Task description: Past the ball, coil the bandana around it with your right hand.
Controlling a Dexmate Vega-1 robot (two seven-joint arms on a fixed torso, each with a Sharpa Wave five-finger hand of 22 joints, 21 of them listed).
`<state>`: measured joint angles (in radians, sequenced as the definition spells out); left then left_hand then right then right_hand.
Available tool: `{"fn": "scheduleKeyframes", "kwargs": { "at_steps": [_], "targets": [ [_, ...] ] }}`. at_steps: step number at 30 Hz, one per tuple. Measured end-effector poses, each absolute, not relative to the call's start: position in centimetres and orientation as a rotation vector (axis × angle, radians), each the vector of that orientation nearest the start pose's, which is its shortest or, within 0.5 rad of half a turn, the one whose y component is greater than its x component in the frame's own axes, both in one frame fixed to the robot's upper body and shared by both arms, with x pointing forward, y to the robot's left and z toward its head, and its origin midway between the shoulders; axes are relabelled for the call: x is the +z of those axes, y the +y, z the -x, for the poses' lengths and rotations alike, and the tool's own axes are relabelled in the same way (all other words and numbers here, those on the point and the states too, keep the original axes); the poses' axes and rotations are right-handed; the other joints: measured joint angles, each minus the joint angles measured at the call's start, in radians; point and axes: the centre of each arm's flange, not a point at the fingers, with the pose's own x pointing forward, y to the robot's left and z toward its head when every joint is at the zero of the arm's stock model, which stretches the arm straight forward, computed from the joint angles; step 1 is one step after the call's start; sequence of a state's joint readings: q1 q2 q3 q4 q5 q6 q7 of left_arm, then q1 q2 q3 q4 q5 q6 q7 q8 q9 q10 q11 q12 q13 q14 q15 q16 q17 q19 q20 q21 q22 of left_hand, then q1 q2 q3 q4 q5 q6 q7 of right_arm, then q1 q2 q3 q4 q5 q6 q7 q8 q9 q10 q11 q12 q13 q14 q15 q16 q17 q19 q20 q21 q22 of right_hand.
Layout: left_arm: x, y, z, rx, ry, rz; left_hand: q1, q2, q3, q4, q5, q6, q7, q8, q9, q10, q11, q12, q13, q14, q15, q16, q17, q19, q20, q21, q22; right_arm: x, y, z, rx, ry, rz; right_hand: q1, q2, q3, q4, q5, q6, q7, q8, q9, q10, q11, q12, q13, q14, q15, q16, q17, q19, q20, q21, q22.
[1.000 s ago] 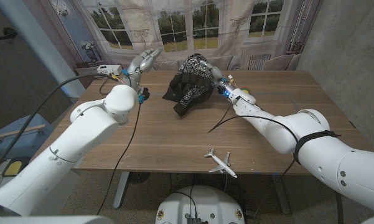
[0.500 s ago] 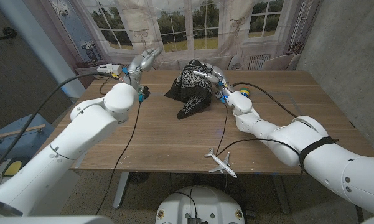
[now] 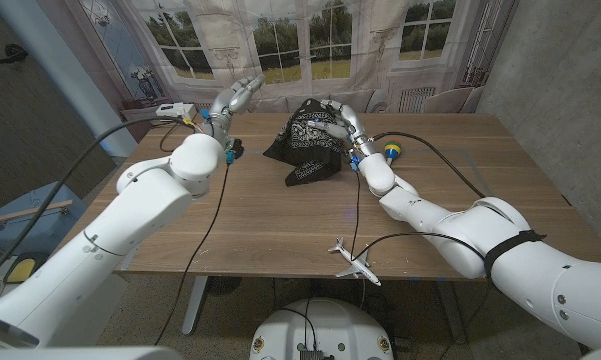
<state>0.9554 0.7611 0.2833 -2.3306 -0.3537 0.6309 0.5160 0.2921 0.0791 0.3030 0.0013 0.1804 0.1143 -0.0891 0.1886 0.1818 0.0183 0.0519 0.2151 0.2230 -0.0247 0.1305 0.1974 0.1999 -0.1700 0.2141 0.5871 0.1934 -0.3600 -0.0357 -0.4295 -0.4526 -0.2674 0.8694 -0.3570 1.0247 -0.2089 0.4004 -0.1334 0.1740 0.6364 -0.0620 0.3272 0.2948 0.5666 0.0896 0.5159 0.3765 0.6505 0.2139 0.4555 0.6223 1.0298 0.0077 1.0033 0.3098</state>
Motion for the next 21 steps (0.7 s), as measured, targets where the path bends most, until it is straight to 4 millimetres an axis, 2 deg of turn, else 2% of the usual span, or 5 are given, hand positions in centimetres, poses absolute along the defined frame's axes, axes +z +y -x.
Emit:
{"fn": "scheduleKeyframes", "kwargs": {
  "at_steps": [13,16,18,19,21],
  "targets": [
    [9.8,22.1,-47.3,0.136,-0.628,-0.442,-0.005,-0.005,0.000,0.000,0.000,0.000,0.000,0.000,0.000,0.000,0.000,0.000,0.000,-0.004,-0.004,0.000,0.000,0.000,0.000,-0.003,0.000,3.3,-13.4,-68.3,-0.259,-1.064,0.530,0.046,-0.046,-0.009,-0.009,0.000,-0.009,0.012,0.002,0.010,-0.011,-0.011,0.000,0.011,0.004,0.001,-0.031,-0.012,-0.028,0.028,0.034,0.005],
    [9.8,22.0,-47.3,0.133,-0.633,-0.439,-0.005,-0.005,0.000,0.000,0.000,0.000,0.000,0.000,0.000,0.000,0.000,0.000,0.000,-0.006,-0.006,0.000,0.000,0.000,0.000,-0.003,0.000,2.8,-13.6,-68.3,-0.320,-1.071,0.587,0.068,-0.068,-0.018,-0.018,0.000,0.023,0.014,0.017,0.010,-0.016,-0.017,0.000,0.038,0.004,0.001,-0.031,-0.013,-0.037,0.037,0.054,0.004],
    [9.7,22.0,-47.2,0.128,-0.636,-0.438,-0.005,-0.005,0.000,0.000,0.000,0.004,0.004,0.000,0.000,0.000,0.000,0.000,0.000,-0.007,-0.007,0.000,0.000,0.000,0.000,-0.006,0.000,2.5,-13.5,-68.3,-0.366,-1.081,0.655,0.093,-0.093,-0.025,-0.025,0.000,0.062,0.021,0.031,0.010,-0.022,-0.023,0.000,0.049,0.032,0.000,-0.035,-0.013,-0.048,0.048,0.069,0.003],
    [9.6,22.0,-47.2,0.127,-0.635,-0.439,-0.005,-0.005,0.000,0.000,0.000,0.004,0.004,0.000,0.000,0.000,0.000,0.000,0.000,-0.007,-0.007,0.000,0.000,0.000,0.000,-0.007,0.000,2.4,-13.4,-68.3,-0.373,-1.085,0.673,0.101,-0.101,-0.028,-0.028,0.000,0.077,0.023,0.038,0.012,-0.003,-0.050,0.000,0.050,0.032,0.000,-0.035,-0.013,-0.054,0.053,0.070,0.002],
    [9.6,21.9,-47.2,0.122,-0.641,-0.437,-0.005,-0.005,0.000,0.000,0.000,0.004,0.004,0.000,0.000,0.000,0.000,0.000,0.000,-0.007,-0.007,0.000,0.000,0.000,0.000,-0.007,0.000,2.0,-13.2,-68.4,-0.407,-1.096,0.766,0.108,-0.108,-0.029,-0.029,0.000,0.088,0.019,0.043,0.014,-0.004,-0.056,0.000,0.050,0.032,0.000,-0.035,-0.012,-0.063,0.063,0.070,-0.001]
  ]
}}
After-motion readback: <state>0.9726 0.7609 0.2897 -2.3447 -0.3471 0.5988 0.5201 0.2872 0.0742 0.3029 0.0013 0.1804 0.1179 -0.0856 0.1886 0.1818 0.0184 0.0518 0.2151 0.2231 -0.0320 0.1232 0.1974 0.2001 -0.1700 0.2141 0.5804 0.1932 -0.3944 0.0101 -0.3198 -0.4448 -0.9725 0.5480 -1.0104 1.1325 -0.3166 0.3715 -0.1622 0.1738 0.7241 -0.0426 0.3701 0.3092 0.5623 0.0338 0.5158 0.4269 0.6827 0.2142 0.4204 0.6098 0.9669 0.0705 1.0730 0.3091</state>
